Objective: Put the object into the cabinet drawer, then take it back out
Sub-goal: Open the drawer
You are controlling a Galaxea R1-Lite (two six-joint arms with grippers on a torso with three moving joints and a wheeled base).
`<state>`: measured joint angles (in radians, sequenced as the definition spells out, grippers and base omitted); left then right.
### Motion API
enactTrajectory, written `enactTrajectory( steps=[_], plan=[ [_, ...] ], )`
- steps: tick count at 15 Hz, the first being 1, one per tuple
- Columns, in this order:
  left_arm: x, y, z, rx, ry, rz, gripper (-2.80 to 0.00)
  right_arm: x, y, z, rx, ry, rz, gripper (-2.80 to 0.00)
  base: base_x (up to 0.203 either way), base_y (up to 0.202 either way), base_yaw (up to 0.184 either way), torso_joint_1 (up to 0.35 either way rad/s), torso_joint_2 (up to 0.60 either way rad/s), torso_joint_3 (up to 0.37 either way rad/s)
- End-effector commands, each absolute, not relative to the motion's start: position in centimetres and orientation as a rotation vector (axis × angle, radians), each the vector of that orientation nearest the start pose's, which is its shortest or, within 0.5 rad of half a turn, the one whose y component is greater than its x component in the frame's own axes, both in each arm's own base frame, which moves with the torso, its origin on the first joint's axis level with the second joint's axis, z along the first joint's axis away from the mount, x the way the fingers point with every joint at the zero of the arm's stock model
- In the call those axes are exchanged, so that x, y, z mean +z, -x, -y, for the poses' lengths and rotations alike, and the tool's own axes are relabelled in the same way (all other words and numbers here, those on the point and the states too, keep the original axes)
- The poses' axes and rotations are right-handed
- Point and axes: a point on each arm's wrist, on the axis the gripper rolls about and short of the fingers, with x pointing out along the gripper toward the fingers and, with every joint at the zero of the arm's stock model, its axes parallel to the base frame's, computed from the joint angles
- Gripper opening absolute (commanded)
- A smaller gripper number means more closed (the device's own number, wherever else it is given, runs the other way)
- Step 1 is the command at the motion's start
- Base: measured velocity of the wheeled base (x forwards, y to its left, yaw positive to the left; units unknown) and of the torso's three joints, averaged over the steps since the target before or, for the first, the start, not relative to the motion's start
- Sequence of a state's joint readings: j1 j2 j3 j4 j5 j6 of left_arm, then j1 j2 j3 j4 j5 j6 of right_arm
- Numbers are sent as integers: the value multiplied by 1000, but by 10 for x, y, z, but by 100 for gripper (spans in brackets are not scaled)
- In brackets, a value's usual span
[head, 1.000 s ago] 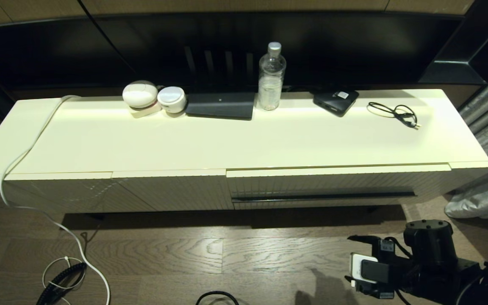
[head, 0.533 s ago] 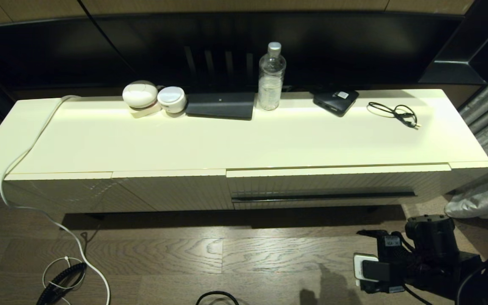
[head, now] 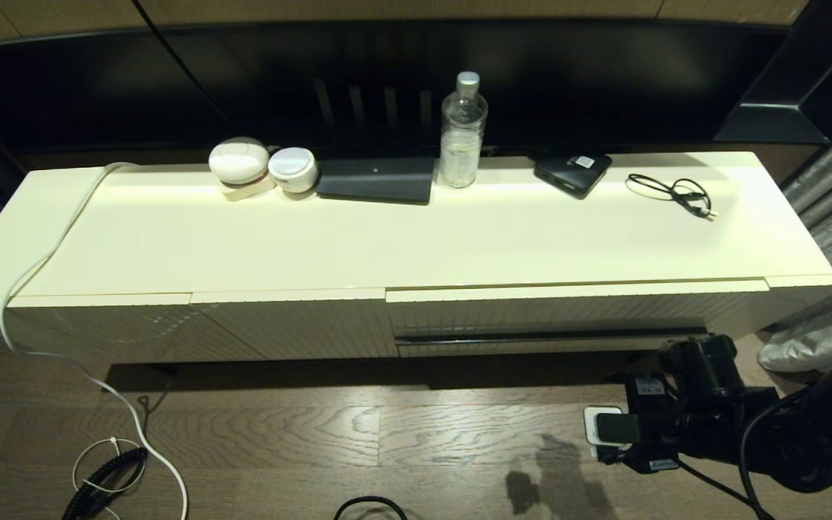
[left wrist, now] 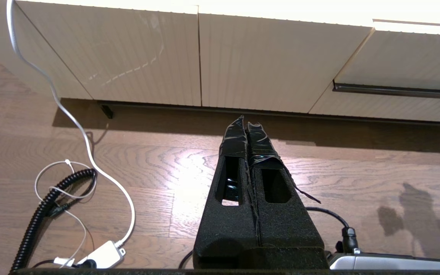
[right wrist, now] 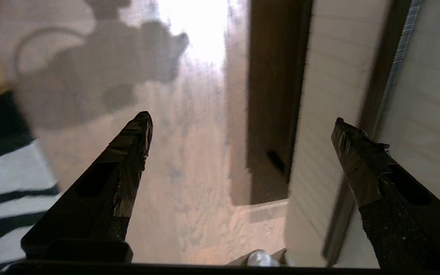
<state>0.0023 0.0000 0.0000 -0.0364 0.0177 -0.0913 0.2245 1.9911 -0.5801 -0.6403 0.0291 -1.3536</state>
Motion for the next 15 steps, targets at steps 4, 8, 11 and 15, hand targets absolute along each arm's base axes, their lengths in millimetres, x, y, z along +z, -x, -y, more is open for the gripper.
enactTrajectory(
  steps=[4, 8, 11, 15],
  plan=[
    [79, 23, 0, 20, 92, 39, -280, 35, -308, -69, 717, 1353, -483, 0, 0, 0, 0, 0, 0, 0],
    [79, 23, 0, 20, 92, 39, -280, 33, -316, -70, 708, 1343, -479, 0, 0, 0, 0, 0, 0, 0],
    [79, 23, 0, 20, 92, 39, -280, 31, -322, -69, 698, 1343, -480, 0, 0, 0, 0, 0, 0, 0],
    [79, 23, 0, 20, 92, 39, -280, 24, -333, -69, 674, 1342, -464, 0, 0, 0, 0, 0, 0, 0]
  ],
)
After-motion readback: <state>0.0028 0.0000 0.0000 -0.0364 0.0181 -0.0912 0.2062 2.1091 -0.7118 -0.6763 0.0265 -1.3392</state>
